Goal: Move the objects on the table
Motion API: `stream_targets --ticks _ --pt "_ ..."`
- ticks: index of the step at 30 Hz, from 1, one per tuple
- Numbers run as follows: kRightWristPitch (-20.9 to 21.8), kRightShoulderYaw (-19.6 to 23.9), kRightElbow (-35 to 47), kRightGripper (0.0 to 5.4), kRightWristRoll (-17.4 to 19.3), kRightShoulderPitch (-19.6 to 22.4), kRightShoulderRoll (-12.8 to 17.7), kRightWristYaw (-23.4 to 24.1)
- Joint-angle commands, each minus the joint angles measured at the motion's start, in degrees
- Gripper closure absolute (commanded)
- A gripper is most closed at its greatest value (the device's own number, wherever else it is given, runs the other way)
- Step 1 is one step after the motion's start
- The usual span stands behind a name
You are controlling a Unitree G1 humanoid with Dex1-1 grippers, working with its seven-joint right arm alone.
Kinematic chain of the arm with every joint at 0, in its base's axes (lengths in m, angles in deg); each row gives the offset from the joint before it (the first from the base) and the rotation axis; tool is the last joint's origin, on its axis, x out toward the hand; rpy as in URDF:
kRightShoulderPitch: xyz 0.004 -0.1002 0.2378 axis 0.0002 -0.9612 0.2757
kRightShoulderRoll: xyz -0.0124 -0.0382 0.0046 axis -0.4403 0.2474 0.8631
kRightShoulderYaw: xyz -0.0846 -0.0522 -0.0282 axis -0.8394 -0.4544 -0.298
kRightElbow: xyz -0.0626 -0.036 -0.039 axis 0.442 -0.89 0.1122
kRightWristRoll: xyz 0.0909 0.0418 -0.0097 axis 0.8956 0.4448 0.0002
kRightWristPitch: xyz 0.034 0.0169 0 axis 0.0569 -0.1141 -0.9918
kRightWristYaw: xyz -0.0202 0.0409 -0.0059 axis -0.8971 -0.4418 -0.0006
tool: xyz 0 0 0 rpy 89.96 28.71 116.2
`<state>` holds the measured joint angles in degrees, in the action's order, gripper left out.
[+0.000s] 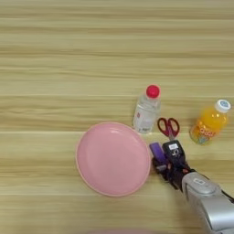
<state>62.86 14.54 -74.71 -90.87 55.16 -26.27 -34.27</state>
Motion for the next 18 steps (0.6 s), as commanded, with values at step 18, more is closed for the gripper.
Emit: stream_targets --ticks 18 --pt "0.3 2.5 8.6 1.21 0.0 1.8 0.3 1.9"
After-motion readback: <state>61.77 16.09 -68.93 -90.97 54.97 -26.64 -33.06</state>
